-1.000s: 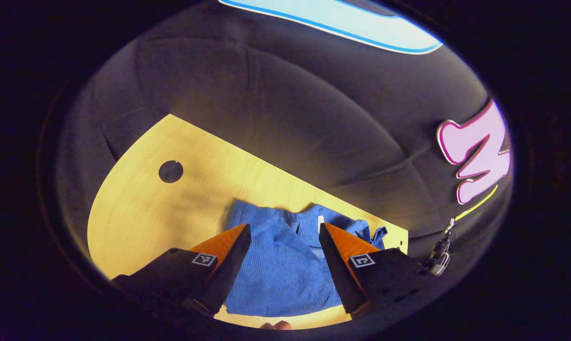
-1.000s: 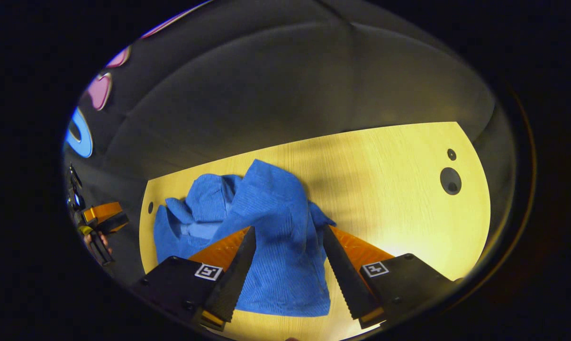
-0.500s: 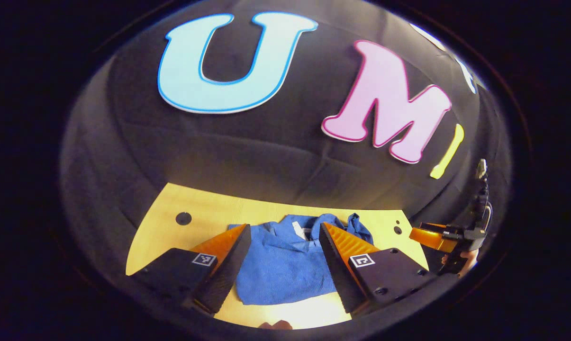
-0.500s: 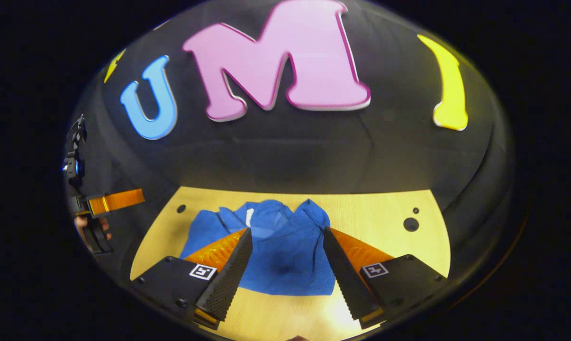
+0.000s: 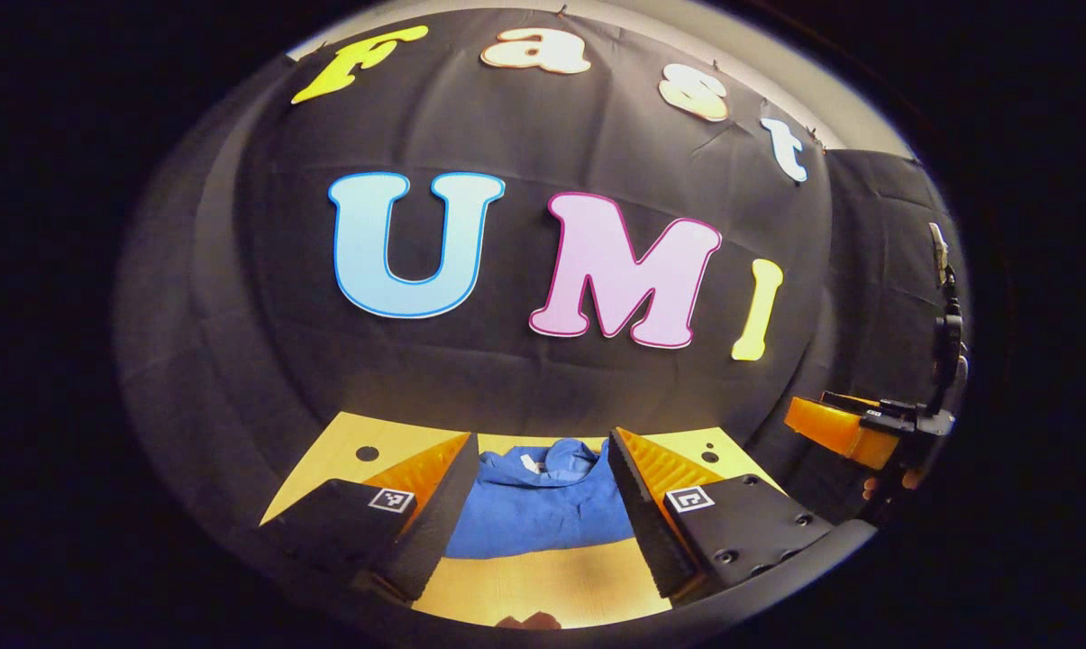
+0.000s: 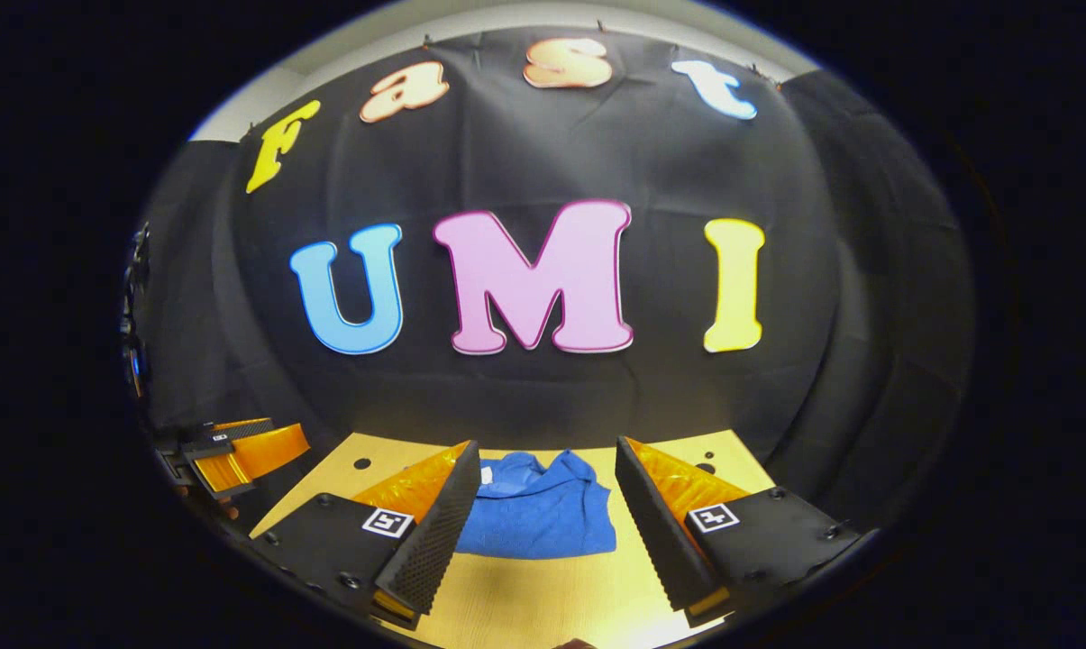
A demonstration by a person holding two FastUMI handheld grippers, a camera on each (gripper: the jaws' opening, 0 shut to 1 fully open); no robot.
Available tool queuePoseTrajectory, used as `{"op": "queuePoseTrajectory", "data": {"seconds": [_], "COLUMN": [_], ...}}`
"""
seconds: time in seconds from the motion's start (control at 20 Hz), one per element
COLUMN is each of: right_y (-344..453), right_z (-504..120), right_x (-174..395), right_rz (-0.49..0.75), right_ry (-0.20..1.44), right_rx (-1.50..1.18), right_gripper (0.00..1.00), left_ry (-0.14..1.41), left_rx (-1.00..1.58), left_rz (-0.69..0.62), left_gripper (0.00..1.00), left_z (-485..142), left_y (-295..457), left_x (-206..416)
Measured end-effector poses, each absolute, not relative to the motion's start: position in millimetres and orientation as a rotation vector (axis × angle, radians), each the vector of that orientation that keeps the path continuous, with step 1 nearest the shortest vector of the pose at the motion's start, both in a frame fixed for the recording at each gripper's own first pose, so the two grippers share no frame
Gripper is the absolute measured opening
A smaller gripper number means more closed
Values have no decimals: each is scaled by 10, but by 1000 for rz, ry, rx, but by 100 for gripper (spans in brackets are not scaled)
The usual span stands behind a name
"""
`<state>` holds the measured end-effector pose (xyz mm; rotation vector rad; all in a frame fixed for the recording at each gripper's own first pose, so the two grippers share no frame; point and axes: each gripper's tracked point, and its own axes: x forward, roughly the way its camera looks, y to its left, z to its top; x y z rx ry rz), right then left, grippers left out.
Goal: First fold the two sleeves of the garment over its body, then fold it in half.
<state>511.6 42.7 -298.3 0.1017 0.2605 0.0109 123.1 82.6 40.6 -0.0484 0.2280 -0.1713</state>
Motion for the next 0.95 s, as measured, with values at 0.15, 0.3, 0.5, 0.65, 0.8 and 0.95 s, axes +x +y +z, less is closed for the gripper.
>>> {"op": "queuePoseTrajectory", "data": {"seconds": [0.15, 0.3, 0.5, 0.65, 0.8, 0.95], "right_y": [397, 408, 628, 472, 522, 522], "right_z": [-2868, -2749, -2712, -2650, -2587, -2527], "right_x": [5171, 5188, 4997, 5001, 4995, 5006], "right_rz": [4, 18, 107, 127, 161, 163], "right_ry": [157, 78, 83, 44, 14, -10], "right_rx": [71, 112, 132, 29, 10, 28], "right_gripper": [94, 90, 89, 89, 94, 91], "left_ry": [96, 4, -67, -51, -45, -40], "left_rx": [-8, 63, 89, 32, 20, 4], "left_rz": [-134, -100, -60, -36, 12, 30], "left_gripper": [80, 80, 82, 80, 83, 82], "left_z": [632, 809, 1062, 928, 908, 883], "left_y": [891, 855, 636, 511, 521, 544], "left_x": [814, 319, -225, -377, -441, -422]}}
